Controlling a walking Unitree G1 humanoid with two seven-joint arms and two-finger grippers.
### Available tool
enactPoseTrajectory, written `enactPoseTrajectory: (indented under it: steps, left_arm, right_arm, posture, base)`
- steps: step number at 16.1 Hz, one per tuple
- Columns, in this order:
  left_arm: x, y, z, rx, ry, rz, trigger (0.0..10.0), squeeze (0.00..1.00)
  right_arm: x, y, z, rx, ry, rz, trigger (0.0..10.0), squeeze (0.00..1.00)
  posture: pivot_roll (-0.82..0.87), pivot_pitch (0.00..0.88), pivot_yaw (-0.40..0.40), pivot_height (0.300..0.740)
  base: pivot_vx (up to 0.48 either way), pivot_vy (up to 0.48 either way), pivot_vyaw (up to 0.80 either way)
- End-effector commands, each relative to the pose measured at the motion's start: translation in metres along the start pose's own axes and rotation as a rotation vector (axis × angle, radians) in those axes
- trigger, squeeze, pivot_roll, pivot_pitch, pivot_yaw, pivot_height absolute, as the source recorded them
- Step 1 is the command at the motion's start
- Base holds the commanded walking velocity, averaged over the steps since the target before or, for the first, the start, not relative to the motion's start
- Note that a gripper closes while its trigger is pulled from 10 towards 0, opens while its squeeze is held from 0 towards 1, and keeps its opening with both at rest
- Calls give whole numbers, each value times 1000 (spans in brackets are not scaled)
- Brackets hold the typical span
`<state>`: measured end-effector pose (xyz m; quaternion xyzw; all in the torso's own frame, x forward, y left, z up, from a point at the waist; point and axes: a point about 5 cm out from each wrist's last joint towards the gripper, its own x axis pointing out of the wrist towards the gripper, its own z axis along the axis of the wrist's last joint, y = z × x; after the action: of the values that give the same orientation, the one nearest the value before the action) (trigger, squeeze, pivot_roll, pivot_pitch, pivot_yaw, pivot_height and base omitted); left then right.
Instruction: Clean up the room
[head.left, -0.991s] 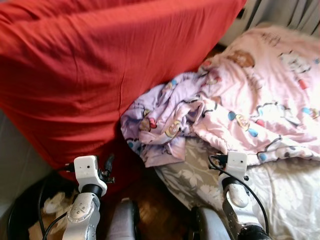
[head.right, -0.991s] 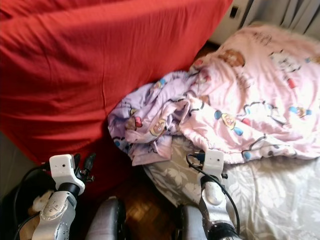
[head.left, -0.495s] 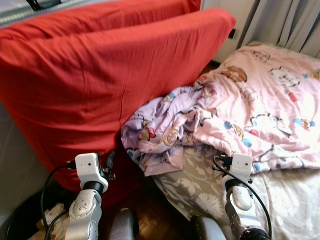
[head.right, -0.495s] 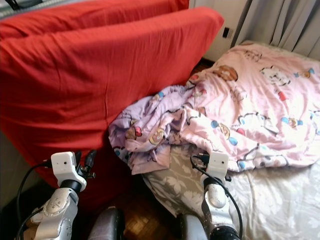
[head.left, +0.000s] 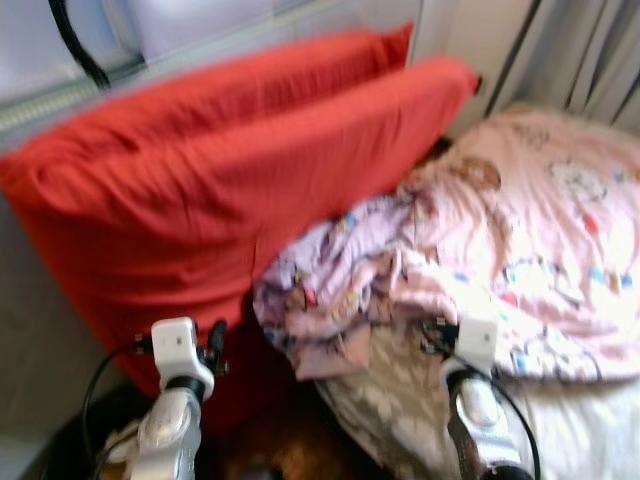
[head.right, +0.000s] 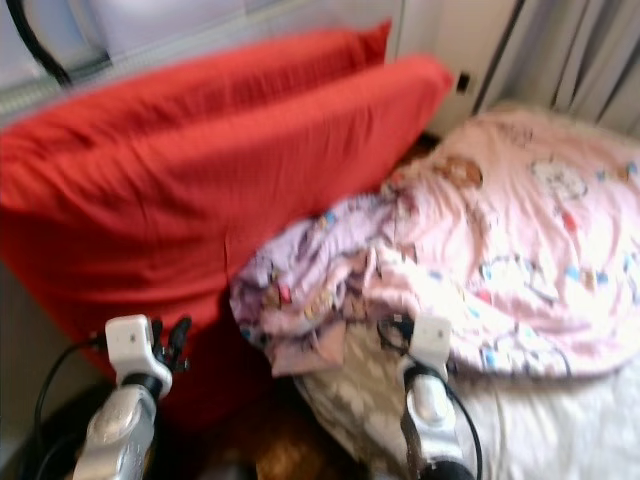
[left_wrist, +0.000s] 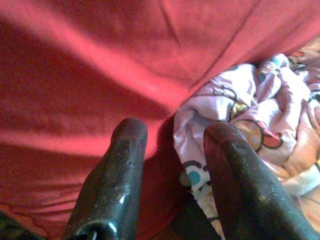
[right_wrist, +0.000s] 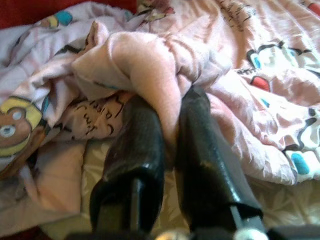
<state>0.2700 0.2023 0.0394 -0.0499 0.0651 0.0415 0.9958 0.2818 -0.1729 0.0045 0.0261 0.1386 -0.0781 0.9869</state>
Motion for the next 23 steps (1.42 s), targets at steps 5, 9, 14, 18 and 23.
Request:
enactPoseTrajectory:
  steps: [5,9,14,18,23]
  left_arm:
    - [-15,18,-42,20,178,64,10000,0]
    - [-26,19,-73,17,340,62,10000,0]
    - [-39,27,-95,7,504,114,10000,0]
    - [-62,34,-116,79,645,104,10000,0]
    - [-75,37,-126,69,699,123,10000,0]
  right_arm:
    - [-14,-17,-30,-50,127,-35,10000,0]
    - [-14,-13,-31,-48,129,-7,10000,0]
    - [-15,-12,-32,-37,127,-6,10000,0]
    - [-12,-19,-28,-37,113,-43,10000,0]
    - [-10,-20,-23,-34,92,-66,10000,0]
  posture:
    - [95,22,-15,740]
    - [97,3,-12,740]
    - [91,0,-14,740]
    - [100,0,-22,740]
    - [98,23,-24,740]
  base:
    - [0,0,0]
    - [0,0,0]
    - [0,0,0]
    - [0,0,0]
    - [0,0,0]
